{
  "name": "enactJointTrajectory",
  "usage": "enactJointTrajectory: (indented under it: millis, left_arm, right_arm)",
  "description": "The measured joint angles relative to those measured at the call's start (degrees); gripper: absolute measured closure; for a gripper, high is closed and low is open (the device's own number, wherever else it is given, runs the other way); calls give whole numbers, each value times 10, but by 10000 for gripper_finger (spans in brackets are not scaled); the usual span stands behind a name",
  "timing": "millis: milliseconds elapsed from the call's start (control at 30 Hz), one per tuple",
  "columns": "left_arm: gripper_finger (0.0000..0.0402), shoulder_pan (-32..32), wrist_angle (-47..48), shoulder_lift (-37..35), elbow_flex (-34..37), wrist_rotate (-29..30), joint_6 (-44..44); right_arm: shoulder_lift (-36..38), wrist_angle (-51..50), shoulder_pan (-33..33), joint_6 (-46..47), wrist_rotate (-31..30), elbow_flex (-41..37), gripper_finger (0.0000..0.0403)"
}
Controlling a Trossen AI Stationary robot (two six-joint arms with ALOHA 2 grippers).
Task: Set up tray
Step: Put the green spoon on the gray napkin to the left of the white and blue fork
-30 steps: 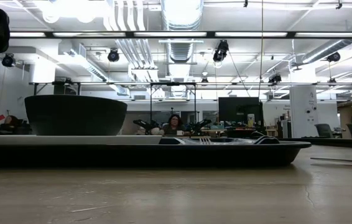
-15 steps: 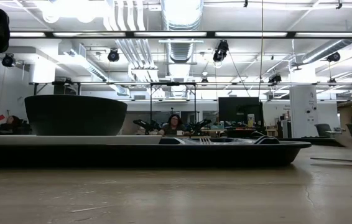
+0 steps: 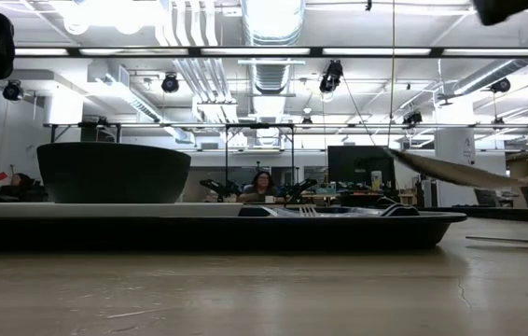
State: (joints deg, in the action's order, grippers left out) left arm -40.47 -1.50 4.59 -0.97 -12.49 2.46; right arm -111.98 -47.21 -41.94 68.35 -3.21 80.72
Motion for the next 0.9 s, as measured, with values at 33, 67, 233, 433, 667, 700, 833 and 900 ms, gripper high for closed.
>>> enactJointTrajectory:
  millis: [33,67,233,433,667,700,833,900]
  left_arm:
    - [301,0,0,0,0,0,0]
    - [301,0,0,0,0,0,0]
    - [301,0,0,0,0,0,0]
    - [301,0,0,0,0,0,0]
    - [301,0,0,0,0,0,0]
    - [301,0,0,0,0,0,0]
    - [301,0,0,0,0,0,0]
    - [301,0,0,0,0,0,0]
  right_arm:
    - [0,-3,4,0,-1,4,368]
    - [0,-7,10,0,-3,6,368]
    - [0,-8,41,3,-9,16,368]
    - [0,-7,77,21,-9,25,368]
    - [0,-8,111,78,-9,25,368]
    - [0,-8,114,88,-9,25,368]
    - [0,-6,126,132,-11,25,368]
    - [0,-6,131,160,-11,25,368]
